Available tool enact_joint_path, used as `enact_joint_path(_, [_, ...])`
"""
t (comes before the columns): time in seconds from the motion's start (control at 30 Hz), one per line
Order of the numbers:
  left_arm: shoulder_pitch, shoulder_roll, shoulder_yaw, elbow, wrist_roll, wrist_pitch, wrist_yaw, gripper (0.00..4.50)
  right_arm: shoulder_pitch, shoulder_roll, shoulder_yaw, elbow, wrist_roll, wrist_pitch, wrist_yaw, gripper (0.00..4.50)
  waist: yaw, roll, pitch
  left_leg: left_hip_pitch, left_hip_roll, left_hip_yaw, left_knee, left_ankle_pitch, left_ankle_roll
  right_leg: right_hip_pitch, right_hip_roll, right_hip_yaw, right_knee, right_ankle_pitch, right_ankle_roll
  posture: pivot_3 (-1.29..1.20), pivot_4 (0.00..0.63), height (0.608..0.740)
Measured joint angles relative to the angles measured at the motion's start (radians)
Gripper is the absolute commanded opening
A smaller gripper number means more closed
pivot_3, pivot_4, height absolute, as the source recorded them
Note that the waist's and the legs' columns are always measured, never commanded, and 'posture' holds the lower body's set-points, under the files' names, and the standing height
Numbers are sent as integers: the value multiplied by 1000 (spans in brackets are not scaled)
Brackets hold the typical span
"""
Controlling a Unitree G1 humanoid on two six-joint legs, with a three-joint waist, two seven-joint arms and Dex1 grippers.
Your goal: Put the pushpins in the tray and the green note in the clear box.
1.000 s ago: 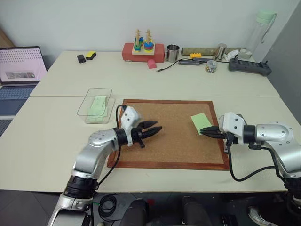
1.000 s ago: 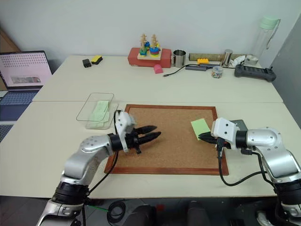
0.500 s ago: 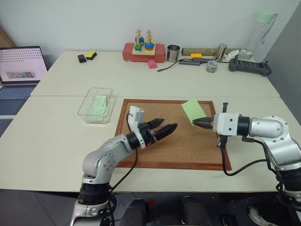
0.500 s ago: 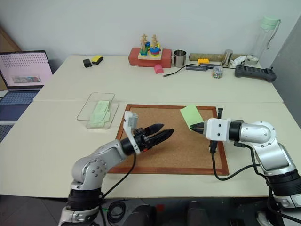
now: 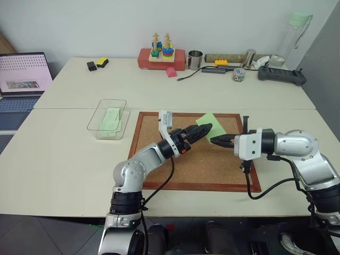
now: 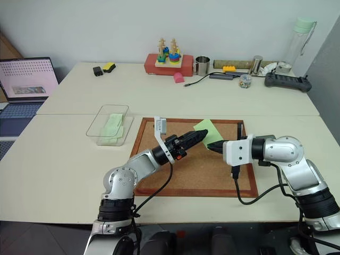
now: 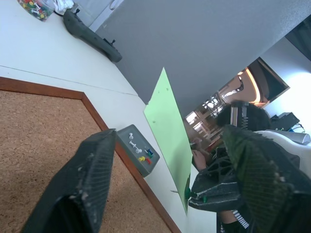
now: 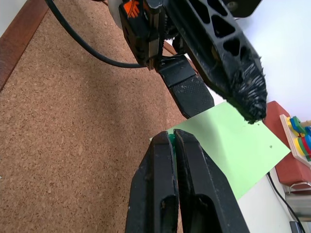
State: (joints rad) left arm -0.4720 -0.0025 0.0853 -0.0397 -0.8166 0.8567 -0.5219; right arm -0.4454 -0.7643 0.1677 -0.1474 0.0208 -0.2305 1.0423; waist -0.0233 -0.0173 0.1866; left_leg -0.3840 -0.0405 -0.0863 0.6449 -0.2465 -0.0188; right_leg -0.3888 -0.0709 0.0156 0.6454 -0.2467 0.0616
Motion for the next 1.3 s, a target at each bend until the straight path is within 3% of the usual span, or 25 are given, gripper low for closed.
enact_joint_path(0.53, [-10,15,-31,10,2,-14,-55,61,-6,10,14,-2,0,-21,0,0,0,0,0,0,0,0,0,0,0,0,0,0,0,0,0,0,150,740])
enact_joint_path(0.83, [-9,36,-61,19,56,-61,-62,9,-8,18,16,-2,0,-41,0,0,0,0,0,0,0,0,0,0,0,0,0,0,0,0,0,0,150,740])
enact_joint_path(1.13, [-10,27,-81,128,204,-209,-15,9,-5,25,0,-23,16,-45,-21,0,2,0,0,0,0,0,0,0,0,0,0,0,0,0,0,0,150,740])
enact_joint_path(1.3, [-16,5,-80,150,228,-251,-10,9,52,20,-87,-94,86,92,-70,0,14,0,0,-1,0,0,0,0,0,0,0,0,-1,0,0,0,150,740])
